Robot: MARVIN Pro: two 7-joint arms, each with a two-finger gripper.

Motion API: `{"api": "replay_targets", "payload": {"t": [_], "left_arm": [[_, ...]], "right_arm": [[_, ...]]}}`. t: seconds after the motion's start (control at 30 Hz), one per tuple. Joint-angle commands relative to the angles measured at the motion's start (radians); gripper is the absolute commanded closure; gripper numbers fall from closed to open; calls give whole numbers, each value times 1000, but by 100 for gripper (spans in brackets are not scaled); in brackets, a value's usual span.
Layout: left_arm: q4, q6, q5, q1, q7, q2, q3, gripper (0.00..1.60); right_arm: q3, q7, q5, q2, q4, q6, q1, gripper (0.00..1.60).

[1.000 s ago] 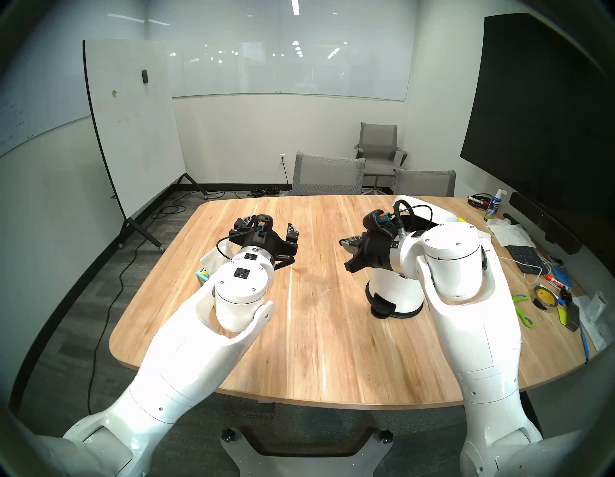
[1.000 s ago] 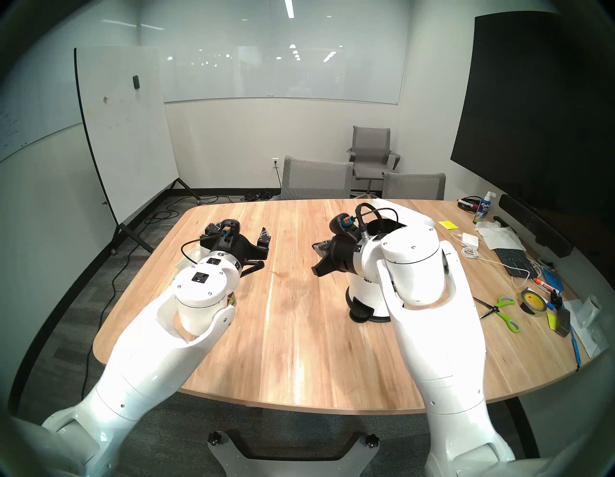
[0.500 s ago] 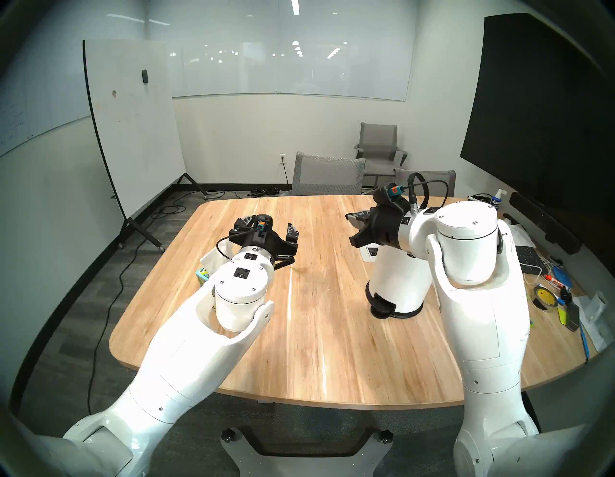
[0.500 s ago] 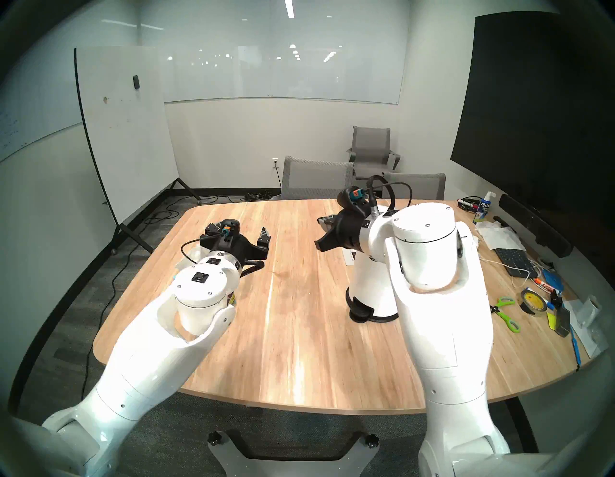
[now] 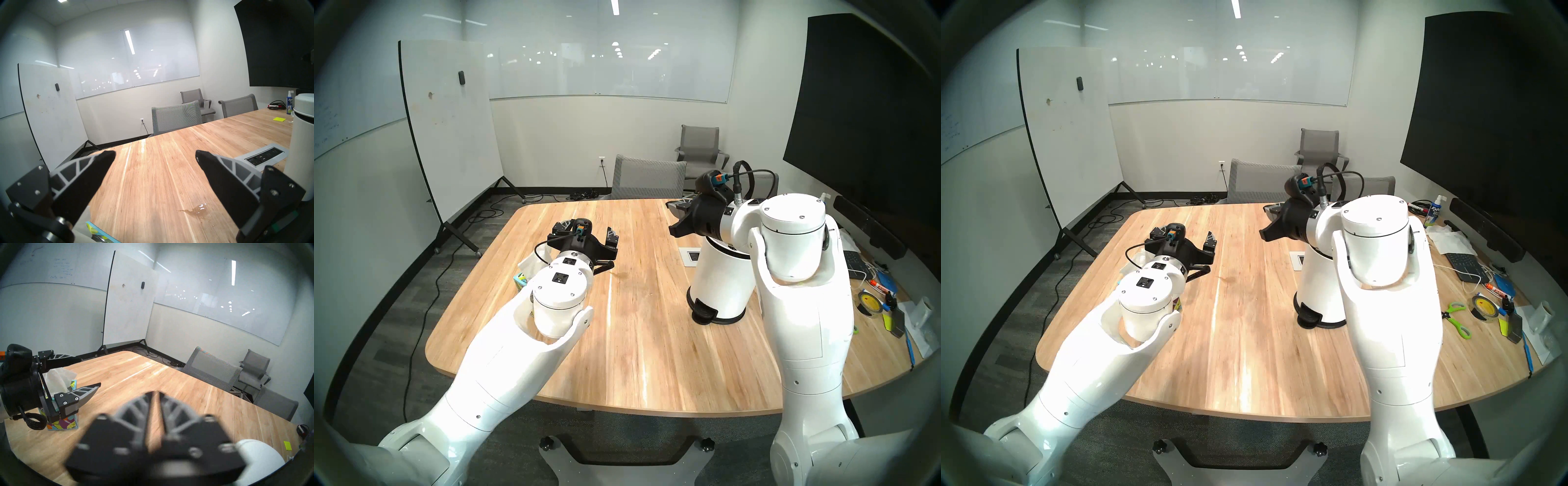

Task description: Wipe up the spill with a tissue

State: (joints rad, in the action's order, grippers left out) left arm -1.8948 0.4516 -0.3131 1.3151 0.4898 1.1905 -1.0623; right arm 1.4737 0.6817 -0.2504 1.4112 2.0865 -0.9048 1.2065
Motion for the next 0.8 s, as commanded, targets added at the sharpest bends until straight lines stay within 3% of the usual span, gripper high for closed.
{"api": "replay_targets", "payload": {"t": [0.0, 0.77], "left_arm": [[-18, -8, -1, -10, -2, 4, -5, 0], [-18, -8, 0, -10, -2, 4, -5, 0]], "right_arm": [[5, -26, -6, 24, 32, 5, -12, 0], [4, -32, -6, 27, 33, 5, -10, 0]]}}
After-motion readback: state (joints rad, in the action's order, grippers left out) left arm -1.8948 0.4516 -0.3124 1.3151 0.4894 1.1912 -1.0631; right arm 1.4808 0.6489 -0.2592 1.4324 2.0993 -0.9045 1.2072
